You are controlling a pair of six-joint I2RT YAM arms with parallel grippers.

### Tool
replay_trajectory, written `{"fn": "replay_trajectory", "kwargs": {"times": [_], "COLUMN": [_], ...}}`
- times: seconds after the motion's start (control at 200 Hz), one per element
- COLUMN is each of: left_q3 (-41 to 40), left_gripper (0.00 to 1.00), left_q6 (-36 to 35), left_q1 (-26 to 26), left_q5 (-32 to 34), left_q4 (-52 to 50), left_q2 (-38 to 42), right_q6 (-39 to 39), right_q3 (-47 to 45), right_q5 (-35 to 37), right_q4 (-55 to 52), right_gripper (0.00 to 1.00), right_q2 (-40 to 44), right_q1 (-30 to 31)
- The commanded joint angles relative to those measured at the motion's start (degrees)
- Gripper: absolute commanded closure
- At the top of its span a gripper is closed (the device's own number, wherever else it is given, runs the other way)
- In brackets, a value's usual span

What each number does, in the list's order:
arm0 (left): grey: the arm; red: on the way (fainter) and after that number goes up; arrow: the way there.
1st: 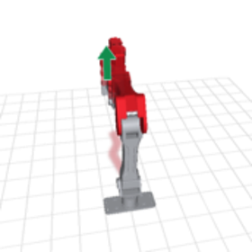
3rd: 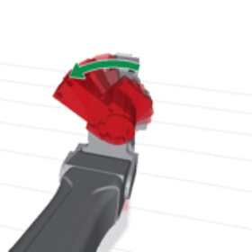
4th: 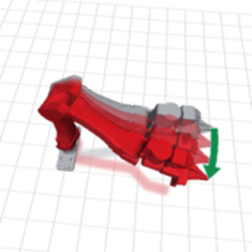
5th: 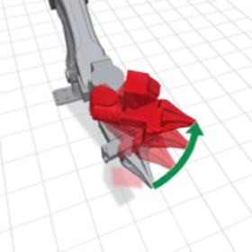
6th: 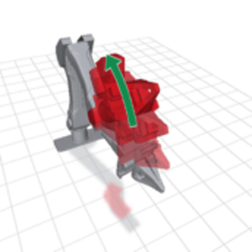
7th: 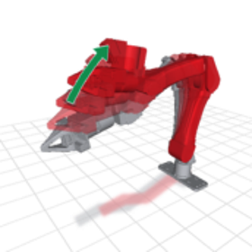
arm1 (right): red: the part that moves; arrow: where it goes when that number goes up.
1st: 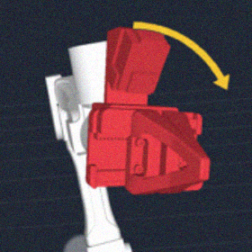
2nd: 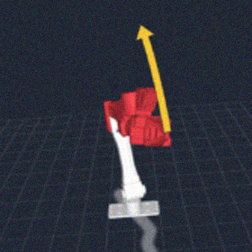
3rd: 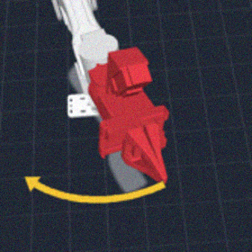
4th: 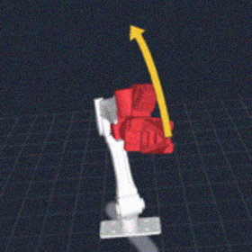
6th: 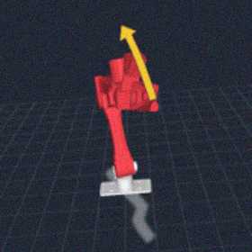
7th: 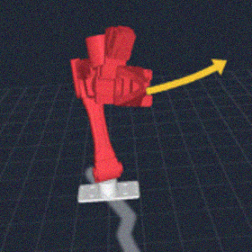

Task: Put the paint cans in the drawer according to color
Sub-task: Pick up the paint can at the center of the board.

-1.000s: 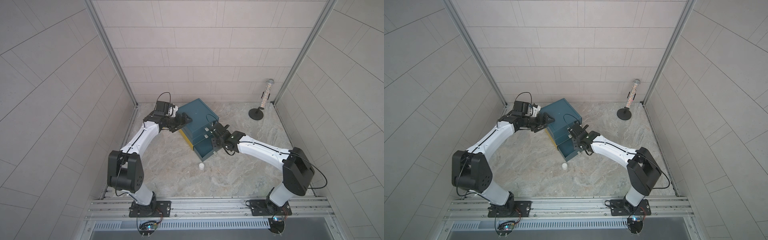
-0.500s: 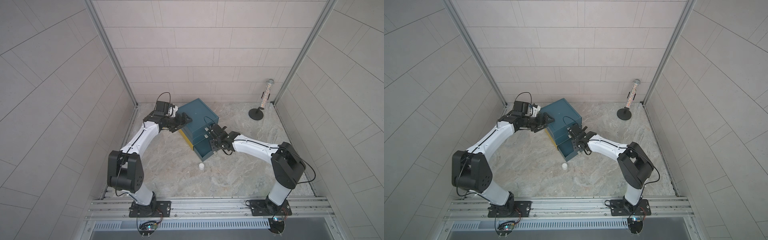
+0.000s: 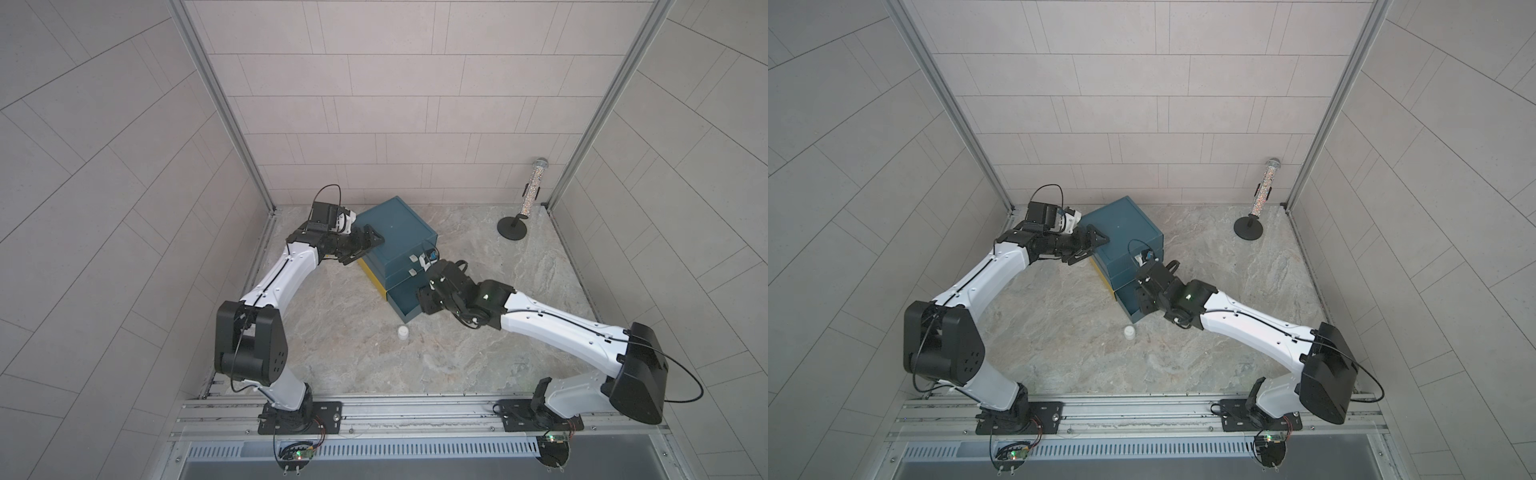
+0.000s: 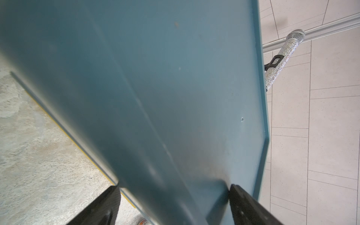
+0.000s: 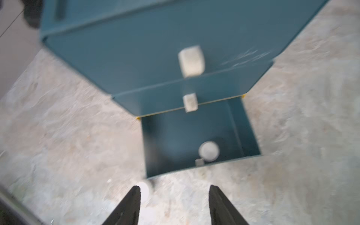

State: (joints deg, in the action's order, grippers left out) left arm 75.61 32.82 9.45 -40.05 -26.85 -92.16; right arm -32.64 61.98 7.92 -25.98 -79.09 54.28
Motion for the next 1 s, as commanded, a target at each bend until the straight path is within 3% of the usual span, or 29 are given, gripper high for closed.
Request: {"fn": "replay_trajectory", "kwargs": {"times": [0.0,0.235,0.575,0.851,0.996], "left_q3": [-0.46,-0.55,-0.43,-0.38,-0.35], "left_gripper": [0.07,0.07,0.07,0.07,0.07], "left_q6": [-0.84,-0.91,-1.00,-0.91,-0.98], "left_q1": [0.12,0.16,0.25,0.23,0.19], "left_q5": [3.05,3.18,3.06,2.88,2.92], "left_q4": [-5.03,-5.05,-5.12,-5.13,-5.14], "left_q2": [-1.71,-1.80,-1.53,-1.44,-1.36], "right_q6": [-7.40,-14.52,-15.44,-14.30,-14.03], "right_q3": [-4.64,-5.75,-2.82,0.17,1.40], "right_q5": [2.12,-0.73,-2.14,0.36,0.60], "right_q4": [1.66,6.99,9.26,9.45,8.37], "right_gripper": [0.38,0.30,0.30,0.38,0.47], "right_q2": [-0.72,-7.49,-17.24,-23.59,-24.97], "right_q1": [5.00,8.27,8.74,8.39,8.30]}}
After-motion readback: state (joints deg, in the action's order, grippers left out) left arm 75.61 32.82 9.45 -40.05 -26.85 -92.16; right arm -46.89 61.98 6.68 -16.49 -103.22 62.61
